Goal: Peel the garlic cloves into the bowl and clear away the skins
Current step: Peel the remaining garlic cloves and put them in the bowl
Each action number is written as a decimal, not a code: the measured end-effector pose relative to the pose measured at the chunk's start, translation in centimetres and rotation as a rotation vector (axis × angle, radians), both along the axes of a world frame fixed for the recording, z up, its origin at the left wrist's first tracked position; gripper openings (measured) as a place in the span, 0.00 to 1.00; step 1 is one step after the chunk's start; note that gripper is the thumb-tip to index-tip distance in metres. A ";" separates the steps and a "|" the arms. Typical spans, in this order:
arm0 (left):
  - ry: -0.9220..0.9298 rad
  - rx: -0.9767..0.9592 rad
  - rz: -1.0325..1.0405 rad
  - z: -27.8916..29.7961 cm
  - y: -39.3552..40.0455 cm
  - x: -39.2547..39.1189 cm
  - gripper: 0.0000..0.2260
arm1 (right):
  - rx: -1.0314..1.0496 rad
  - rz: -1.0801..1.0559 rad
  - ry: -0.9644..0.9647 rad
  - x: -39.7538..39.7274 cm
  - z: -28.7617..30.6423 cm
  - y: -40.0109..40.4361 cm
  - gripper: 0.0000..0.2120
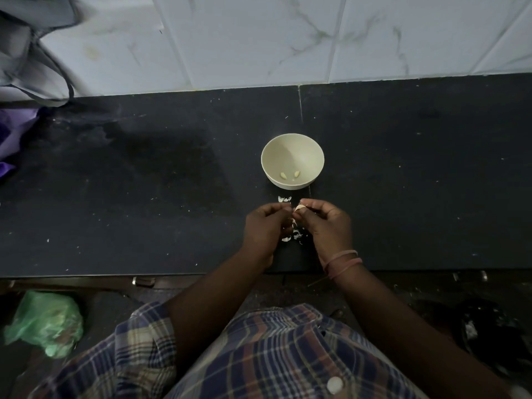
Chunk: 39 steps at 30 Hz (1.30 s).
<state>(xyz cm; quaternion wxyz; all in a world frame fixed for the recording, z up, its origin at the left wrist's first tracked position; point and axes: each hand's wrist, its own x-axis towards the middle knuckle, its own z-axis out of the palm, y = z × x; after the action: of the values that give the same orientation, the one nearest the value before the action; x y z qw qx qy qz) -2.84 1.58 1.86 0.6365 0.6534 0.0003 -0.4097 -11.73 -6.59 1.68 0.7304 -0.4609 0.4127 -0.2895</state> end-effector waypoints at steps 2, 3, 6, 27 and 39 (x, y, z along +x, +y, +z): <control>-0.013 -0.041 -0.017 0.4 0.0 -0.3 0.06 | -0.090 -0.015 0.075 0.1 0.0 0.0 0.07; -0.026 -0.054 -0.028 0.6 0.0 -0.4 0.06 | -0.137 -0.023 0.111 0.1 0.0 0.0 0.07; -0.099 -0.041 -0.056 0.6 0.1 -0.5 0.05 | -0.221 -0.033 0.150 0.2 0.1 0.2 0.07; -0.086 0.003 -0.166 1.7 -0.4 0.3 0.07 | -0.064 0.028 0.108 0.3 0.6 -0.4 0.05; -0.005 -0.057 -0.158 1.5 -0.5 0.4 0.07 | -0.370 0.202 0.199 -0.2 0.5 -1.4 0.04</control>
<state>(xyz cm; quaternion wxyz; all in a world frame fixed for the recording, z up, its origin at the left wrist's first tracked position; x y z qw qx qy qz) -2.39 1.04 3.38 0.6207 0.6340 -0.0647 -0.4568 -11.92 -7.95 2.17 0.6143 -0.6522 0.3746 -0.2388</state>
